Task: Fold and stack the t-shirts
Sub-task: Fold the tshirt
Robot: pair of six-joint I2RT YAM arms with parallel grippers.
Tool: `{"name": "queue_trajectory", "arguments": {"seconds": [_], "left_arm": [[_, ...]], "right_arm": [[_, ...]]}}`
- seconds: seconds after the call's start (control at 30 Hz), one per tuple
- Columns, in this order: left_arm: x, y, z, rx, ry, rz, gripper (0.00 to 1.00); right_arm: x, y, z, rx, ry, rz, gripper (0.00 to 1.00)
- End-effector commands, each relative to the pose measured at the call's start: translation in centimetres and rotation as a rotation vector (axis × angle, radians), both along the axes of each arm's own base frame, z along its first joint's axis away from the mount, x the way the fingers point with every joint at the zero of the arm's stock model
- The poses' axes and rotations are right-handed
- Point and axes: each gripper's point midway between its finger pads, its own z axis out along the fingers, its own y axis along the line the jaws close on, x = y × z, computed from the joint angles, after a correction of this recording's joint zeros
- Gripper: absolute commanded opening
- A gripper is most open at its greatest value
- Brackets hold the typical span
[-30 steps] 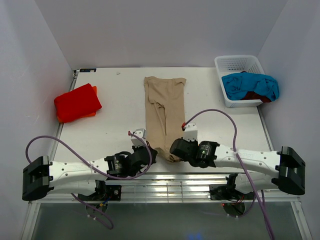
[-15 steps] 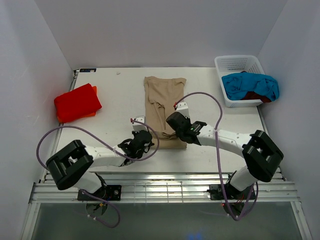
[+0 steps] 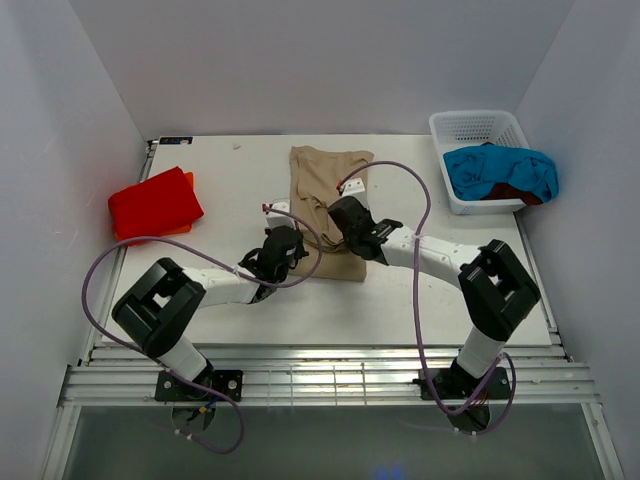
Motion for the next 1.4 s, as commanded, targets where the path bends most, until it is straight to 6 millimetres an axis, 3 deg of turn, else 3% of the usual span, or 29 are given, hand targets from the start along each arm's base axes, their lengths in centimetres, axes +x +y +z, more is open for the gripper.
{"name": "queue_trajectory", "arguments": {"seconds": [0.0, 0.07, 0.17, 0.2, 0.27, 0.3, 0.37, 0.6, 0.67, 0.73, 0.77, 0.8, 0.87, 0.93, 0.97, 1.0, 1.03, 1.07, 1.1, 1.17, 1.23, 1.3, 1.37], "left_arm": [[1.6, -0.7, 5.4, -0.067, -0.111, -0.026, 0.00], [2.4, -0.4, 6.0, -0.057, -0.120, -0.012, 0.00], [4.4, 0.0, 4.9, -0.080, -0.086, -0.009, 0.00], [5.1, 0.3, 3.6, -0.062, -0.063, 0.005, 0.00], [6.4, -0.1, 3.7, -0.071, -0.070, -0.005, 0.00], [7.1, 0.1, 2.4, -0.050, -0.055, -0.005, 0.00], [8.5, -0.3, 2.7, -0.050, -0.066, -0.013, 0.00], [11.7, -0.1, 0.5, -0.031, -0.040, -0.028, 0.01], [12.4, -0.1, -0.4, -0.021, -0.028, -0.028, 0.17], [13.6, -0.2, 0.7, -0.013, -0.063, -0.022, 0.33], [14.1, -0.2, 1.4, -0.008, -0.081, -0.014, 0.57], [15.1, 0.0, 3.2, -0.002, -0.122, 0.017, 0.67], [16.0, 0.4, 5.7, 0.031, -0.180, 0.032, 0.77], [16.9, 1.0, 10.3, 0.038, -0.253, 0.082, 0.80], [17.0, 1.4, 11.6, 0.053, -0.275, 0.094, 0.81], [16.8, 1.8, 13.6, 0.048, -0.295, 0.109, 0.81], [16.6, 1.9, 14.8, 0.037, -0.308, 0.111, 0.81], [16.1, 1.8, 15.4, 0.022, -0.311, 0.100, 0.81], [15.3, 1.8, 17.0, -0.025, -0.325, 0.090, 0.81], [13.4, 0.9, 15.4, -0.055, -0.284, 0.034, 0.75], [11.6, -0.5, 14.8, -0.115, -0.252, -0.026, 0.42], [9.2, -2.3, 11.7, -0.116, -0.182, -0.088, 0.00], [7.0, -3.9, 9.0, -0.107, -0.125, -0.127, 0.00]], "right_arm": [[2.4, 0.6, 3.5, 0.048, -0.084, 0.007, 0.08], [3.7, 0.4, 4.7, 0.041, -0.105, 0.008, 0.08], [5.7, -0.6, 4.9, 0.037, -0.107, -0.017, 0.08], [6.1, -0.8, 4.3, 0.032, -0.096, -0.023, 0.08], [7.4, -1.2, 4.3, 0.037, -0.094, -0.031, 0.08], [7.8, -1.2, 3.5, 0.027, -0.082, -0.032, 0.08], [8.9, -1.6, 3.0, 0.023, -0.072, -0.036, 0.08], [12.4, -1.6, -0.8, 0.022, -0.022, -0.036, 0.08], [13.2, -1.7, -2.0, 0.024, -0.011, -0.033, 0.08], [14.9, -1.4, -1.0, 0.034, -0.041, -0.035, 0.21], [15.5, -1.6, -0.9, 0.020, -0.051, -0.040, 0.24], [16.2, -1.6, 0.1, 0.015, -0.072, -0.042, 0.29], [17.5, -1.8, 4.2, -0.004, -0.154, -0.046, 0.30], [18.0, -2.4, 7.7, -0.025, -0.218, -0.052, 0.36], [17.7, -2.9, 10.5, -0.018, -0.266, -0.068, 0.40], [17.4, -3.3, 11.8, -0.010, -0.284, -0.074, 0.40], [16.8, -3.7, 11.9, -0.015, -0.277, -0.075, 0.41], [16.0, -3.9, 13.6, 0.011, -0.299, -0.073, 0.41], [15.4, -4.0, 13.9, 0.030, -0.295, -0.065, 0.43], [13.5, -3.4, 13.1, 0.091, -0.252, -0.021, 0.43], [12.0, -2.3, 11.9, 0.147, -0.196, 0.048, 0.42], [10.1, -2.1, 10.1, 0.178, -0.141, 0.069, 0.28], [8.8, -1.6, 9.4, 0.216, -0.121, 0.105, 0.08]]}}
